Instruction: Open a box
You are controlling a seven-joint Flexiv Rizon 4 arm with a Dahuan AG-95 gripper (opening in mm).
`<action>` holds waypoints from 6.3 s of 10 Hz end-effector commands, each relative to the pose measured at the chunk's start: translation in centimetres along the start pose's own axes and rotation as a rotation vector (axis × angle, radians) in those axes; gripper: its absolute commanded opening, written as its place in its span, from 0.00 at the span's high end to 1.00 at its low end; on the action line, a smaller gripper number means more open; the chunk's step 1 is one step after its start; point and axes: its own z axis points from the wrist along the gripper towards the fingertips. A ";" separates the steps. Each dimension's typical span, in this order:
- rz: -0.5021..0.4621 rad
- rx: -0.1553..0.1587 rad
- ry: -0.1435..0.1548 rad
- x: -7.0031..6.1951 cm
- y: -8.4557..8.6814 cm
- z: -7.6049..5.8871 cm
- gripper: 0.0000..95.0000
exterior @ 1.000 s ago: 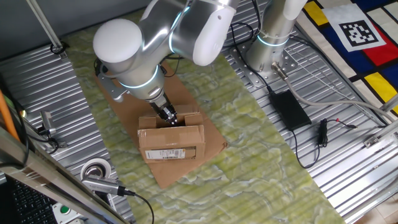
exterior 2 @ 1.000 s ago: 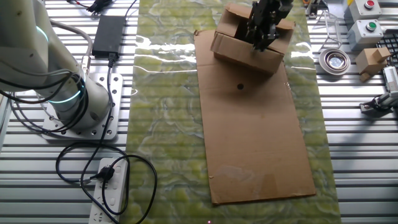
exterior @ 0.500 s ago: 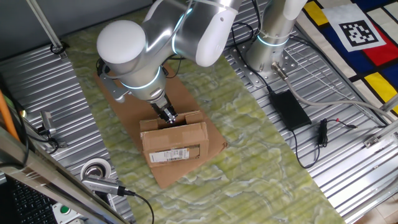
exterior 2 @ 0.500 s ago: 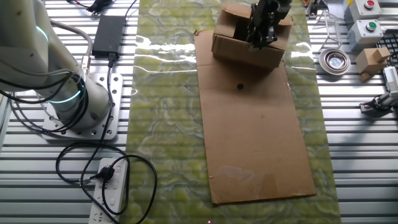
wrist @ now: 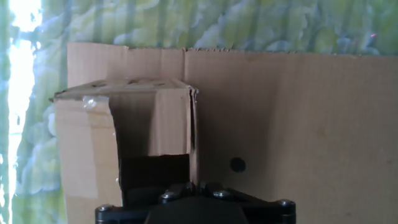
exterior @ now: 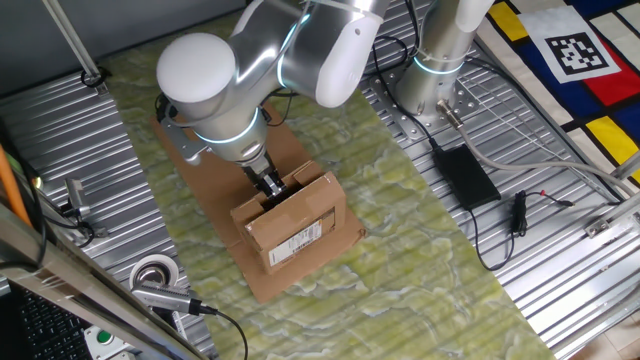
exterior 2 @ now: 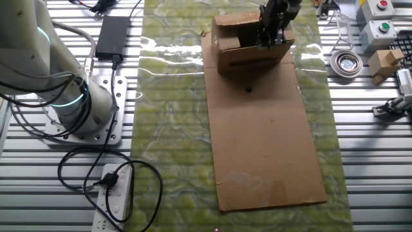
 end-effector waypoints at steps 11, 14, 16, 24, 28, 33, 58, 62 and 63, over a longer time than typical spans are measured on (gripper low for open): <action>-0.078 0.060 0.006 -0.3 -2.5 -1.0 1.00; -0.079 0.061 -0.004 -0.4 -2.5 -0.6 1.00; -0.084 0.060 -0.007 -0.4 -2.5 -0.6 1.00; -0.129 0.048 -0.006 -0.2 -2.3 -1.8 0.60; -0.136 0.046 -0.007 -0.1 -2.2 -2.2 0.60; -0.112 0.041 -0.008 -0.2 -1.2 -2.5 0.80; -0.017 -0.041 0.001 -0.2 1.2 -3.6 0.80; 0.008 -0.061 0.002 -0.2 1.5 -3.6 0.80; 0.018 -0.064 0.004 -0.2 1.9 -3.7 0.80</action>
